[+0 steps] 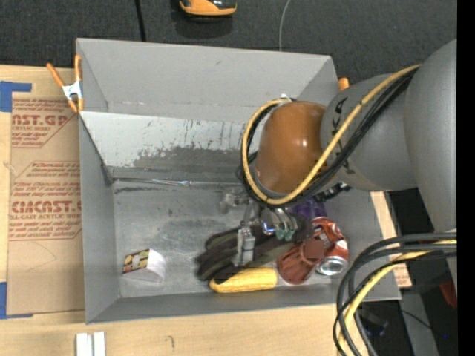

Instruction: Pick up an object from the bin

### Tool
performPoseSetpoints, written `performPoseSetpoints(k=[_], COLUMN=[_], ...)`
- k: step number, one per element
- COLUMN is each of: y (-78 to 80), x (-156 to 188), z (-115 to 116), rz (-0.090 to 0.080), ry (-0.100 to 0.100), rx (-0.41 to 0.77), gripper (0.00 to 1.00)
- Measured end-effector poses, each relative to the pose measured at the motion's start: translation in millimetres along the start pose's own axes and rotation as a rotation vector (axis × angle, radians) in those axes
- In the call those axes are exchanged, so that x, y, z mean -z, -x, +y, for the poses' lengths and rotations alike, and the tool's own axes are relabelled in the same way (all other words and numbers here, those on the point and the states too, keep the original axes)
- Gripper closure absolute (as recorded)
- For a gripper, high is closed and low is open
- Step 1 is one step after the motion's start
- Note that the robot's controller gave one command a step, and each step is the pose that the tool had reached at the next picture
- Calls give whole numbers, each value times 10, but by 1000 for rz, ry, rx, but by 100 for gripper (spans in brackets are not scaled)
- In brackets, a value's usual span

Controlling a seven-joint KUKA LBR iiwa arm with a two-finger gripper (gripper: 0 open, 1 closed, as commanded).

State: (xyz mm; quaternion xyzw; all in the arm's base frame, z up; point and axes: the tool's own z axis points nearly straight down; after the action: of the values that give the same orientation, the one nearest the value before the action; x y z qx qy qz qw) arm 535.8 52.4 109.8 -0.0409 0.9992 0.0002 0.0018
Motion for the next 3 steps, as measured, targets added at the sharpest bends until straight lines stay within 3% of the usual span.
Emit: performPoseSetpoints(k=[1,2,3], y=[49,49,148], x=[-390,-390,804], z=[-49,-49,-485], rz=[3,3,1], ry=[2,2,0], rx=[-244,-244,-208], gripper=[100,100,100])
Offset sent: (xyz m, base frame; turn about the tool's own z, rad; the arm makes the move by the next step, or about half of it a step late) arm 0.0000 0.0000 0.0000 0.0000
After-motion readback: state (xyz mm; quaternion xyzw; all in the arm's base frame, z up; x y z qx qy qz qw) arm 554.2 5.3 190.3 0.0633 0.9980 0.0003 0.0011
